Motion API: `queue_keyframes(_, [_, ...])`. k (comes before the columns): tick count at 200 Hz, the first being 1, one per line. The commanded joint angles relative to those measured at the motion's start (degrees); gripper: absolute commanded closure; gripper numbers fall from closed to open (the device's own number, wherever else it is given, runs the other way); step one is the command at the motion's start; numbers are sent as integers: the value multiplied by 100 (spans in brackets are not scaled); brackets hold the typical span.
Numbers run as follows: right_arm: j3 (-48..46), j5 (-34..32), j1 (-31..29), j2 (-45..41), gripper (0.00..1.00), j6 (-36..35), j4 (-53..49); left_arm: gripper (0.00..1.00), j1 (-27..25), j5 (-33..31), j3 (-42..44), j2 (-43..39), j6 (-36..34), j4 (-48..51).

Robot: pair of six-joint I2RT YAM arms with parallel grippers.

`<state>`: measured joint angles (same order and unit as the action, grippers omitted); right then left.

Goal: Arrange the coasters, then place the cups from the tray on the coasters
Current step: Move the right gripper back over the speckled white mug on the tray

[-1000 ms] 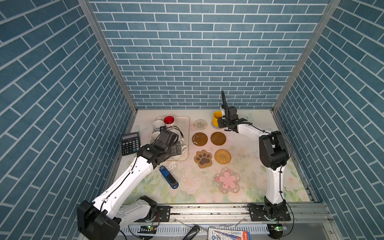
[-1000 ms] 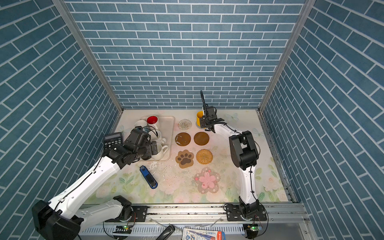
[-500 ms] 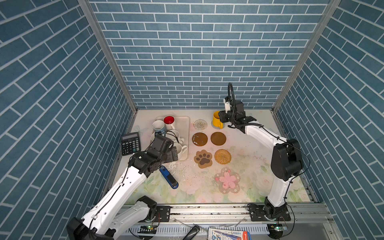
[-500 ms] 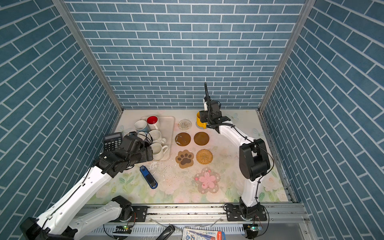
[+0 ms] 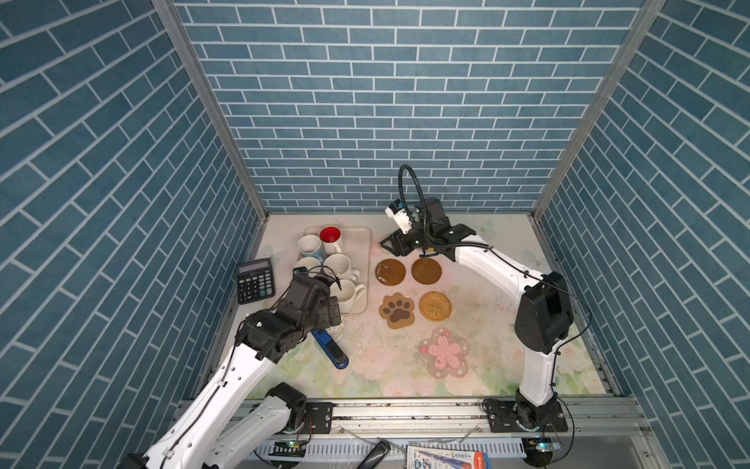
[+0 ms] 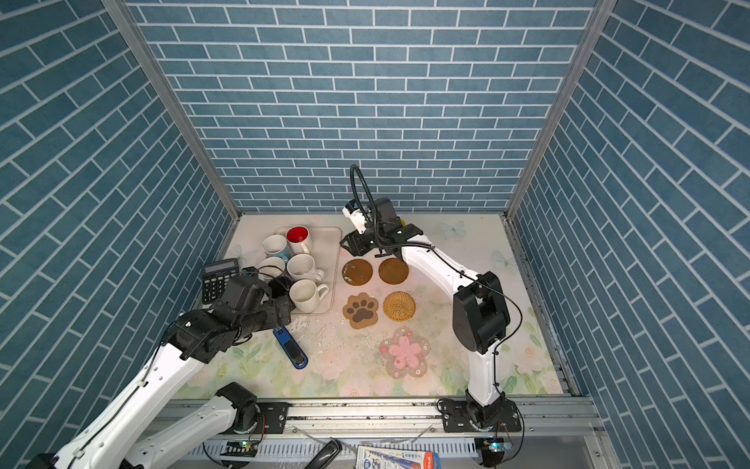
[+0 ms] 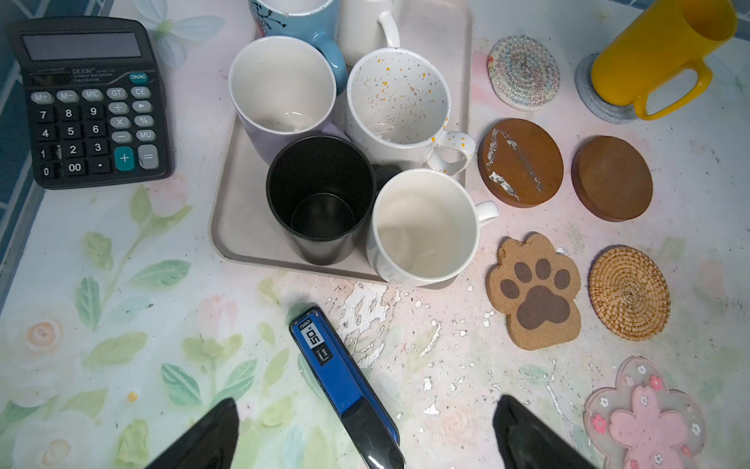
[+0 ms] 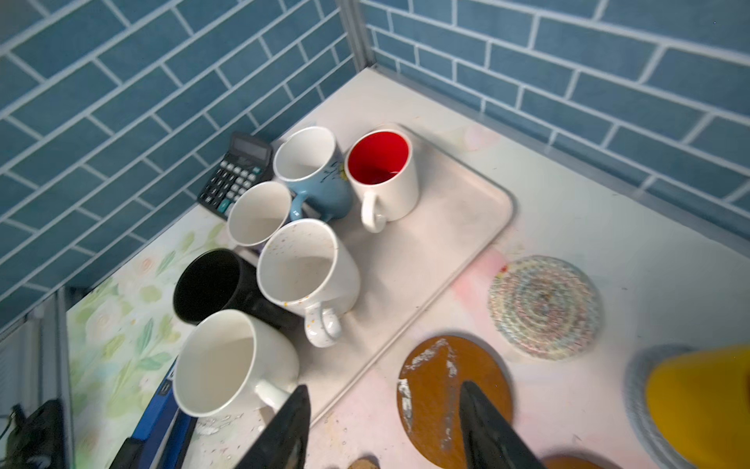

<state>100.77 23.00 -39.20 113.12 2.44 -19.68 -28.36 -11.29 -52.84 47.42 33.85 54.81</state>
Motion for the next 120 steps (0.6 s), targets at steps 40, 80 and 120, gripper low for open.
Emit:
queue_keyframes(40, [1139,398,-370,956,40,-560,-1022,1,21,48,81,-102,-140,-28])
queue_keyframes(80, [1625,385,-497,1527,40,-630,-1262,1,21,-39,89,-16,-247,-101])
queue_keyframes(120, [2318,338,-594,2147,40,-621,-1544,1,17,-67,149,91,-326,-231])
